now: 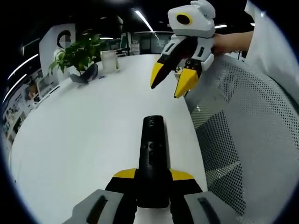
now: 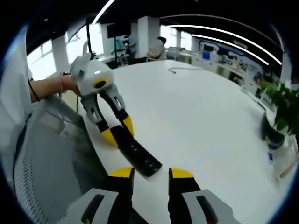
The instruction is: Press the specified remote control buttons in sequence, fully releasing each button before pressing the next.
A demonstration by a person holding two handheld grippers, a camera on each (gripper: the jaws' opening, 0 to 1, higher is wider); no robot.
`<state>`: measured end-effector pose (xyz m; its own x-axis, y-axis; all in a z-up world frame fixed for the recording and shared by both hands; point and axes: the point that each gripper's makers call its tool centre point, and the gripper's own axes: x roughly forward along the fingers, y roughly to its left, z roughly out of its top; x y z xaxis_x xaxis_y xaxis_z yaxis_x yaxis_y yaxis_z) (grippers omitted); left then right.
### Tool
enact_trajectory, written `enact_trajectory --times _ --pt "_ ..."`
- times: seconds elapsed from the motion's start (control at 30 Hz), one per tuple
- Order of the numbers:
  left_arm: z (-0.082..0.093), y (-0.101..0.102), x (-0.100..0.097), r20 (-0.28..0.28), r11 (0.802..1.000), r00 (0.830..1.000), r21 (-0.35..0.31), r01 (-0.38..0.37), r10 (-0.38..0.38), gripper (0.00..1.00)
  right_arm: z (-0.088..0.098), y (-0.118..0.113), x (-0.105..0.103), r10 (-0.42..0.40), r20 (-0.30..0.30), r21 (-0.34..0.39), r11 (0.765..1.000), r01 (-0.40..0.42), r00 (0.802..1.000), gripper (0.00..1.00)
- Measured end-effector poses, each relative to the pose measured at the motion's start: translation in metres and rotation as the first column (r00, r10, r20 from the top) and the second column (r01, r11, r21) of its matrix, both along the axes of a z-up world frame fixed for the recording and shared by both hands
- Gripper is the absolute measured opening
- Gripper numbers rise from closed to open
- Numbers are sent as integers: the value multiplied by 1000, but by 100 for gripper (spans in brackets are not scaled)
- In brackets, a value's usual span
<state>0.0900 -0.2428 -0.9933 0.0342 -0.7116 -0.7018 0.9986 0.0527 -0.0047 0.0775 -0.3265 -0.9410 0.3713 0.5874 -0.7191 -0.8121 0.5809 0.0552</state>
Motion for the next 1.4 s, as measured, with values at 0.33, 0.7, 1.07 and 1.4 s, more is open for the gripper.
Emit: enact_trajectory --times 0.33,0.7,1.07,1.4 --pt "-1 0 -5 0 1000 1000 -11 28 -28 24 -13 6 5 91 -45 -51 994 -93 995 17" --pt "0 1 -5 -1 999 999 -16 37 -37 24 -31 12 6 290 -92 -187 935 -302 953 12" --pt "1 1 -3 -6 999 999 -18 35 -35 24 -39 12 6 338 -109 -220 909 -355 935 0" --pt "0 1 -3 -7 999 999 -16 34 -34 24 -39 8 9 335 -108 -230 908 -351 936 0"
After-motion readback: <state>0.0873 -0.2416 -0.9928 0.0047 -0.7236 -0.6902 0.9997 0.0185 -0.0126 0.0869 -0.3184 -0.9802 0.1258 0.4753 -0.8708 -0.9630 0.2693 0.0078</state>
